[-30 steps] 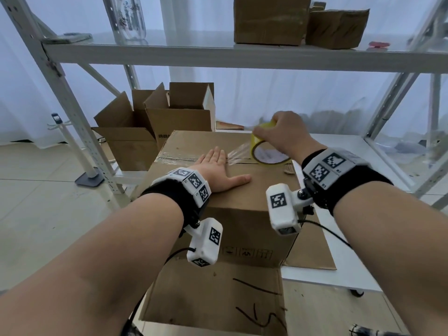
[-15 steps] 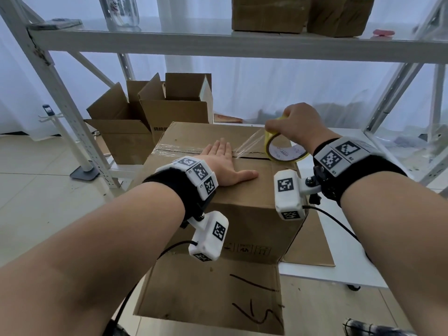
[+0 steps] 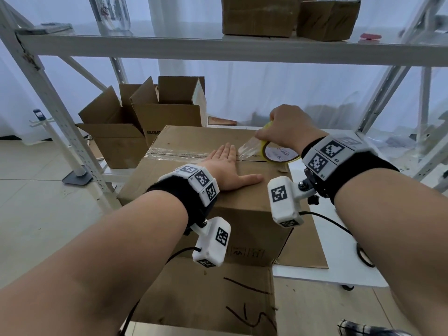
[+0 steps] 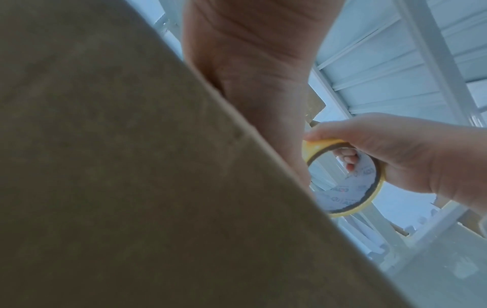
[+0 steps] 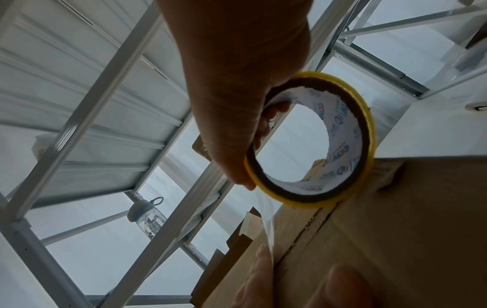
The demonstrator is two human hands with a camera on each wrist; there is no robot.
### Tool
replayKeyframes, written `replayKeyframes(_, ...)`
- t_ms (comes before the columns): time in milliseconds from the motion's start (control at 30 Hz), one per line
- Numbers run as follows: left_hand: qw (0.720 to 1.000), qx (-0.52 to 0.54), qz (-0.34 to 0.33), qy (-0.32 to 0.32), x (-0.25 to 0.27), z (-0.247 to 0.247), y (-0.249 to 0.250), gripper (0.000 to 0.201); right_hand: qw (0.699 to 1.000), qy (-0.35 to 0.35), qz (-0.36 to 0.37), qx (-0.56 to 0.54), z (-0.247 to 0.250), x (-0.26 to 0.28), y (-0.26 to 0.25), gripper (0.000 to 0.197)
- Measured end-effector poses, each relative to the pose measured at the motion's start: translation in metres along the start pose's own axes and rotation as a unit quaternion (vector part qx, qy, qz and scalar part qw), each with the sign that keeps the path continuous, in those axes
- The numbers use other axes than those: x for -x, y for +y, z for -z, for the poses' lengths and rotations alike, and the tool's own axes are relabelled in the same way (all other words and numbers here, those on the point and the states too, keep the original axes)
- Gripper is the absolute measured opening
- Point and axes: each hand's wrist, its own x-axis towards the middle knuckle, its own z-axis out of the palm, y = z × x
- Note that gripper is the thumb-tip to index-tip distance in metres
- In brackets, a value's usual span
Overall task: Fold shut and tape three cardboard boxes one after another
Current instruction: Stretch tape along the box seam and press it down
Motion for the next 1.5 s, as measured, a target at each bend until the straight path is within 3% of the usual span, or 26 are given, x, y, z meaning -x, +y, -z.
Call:
replayKeyframes(367,1.0,0.005,-0.007,-0.002,0.002,-0.001,0.007,0.11,0.994,-0.036,0.007,0.106,0.01,0.005,0.009,0.042)
replayKeyframes(567,1.0,0.004,0.0,-0.004,-0.002,-0.003,0.005,0.11,0.987,-0.015,0.02,0.161,0.013,0.013,0.009,0.05)
replayKeyframes(933,1.0,-0.004,0.005,-0.012,0.001,0.0,0.008,0.109,0.989,-0.021,-0.006,0.146,0.012,0.016,0.016,0.057)
replayKeyframes(1033,1.0,-0.007,0.005,-0.016,0.002,0.001,0.009,0.108,0.995,-0.019,-0.015,0.097,0.013,0.015,0.017,0.052)
replayKeyframes(1133,1.0,-0.014,0.007,-0.025,0.001,0.003,0.008,0.108,0.994,-0.008,-0.048,-0.093,0.018,0.018,0.035,0.05)
replayKeyframes(1200,0.999,-0.02,0.005,-0.031,0.001,0.004,0.01,0.108,0.956,0.014,-0.099,-0.274,0.016,0.024,0.054,0.046)
replayKeyframes(1367,0.998,-0.043,0.022,-0.032,-0.002,0.005,0.023,0.113,0.793,-0.01,-0.23,-0.564,-0.009,0.04,0.071,0.059)
replayKeyframes(1433,0.999,-0.041,0.012,-0.03,-0.002,0.005,0.03,0.112,0.761,-0.036,-0.232,-0.605,-0.015,0.04,0.062,0.055)
replayKeyframes(1500,0.999,-0.027,-0.01,-0.022,-0.001,0.001,0.036,0.109,0.764,-0.045,-0.226,-0.603,-0.014,0.041,0.051,0.043)
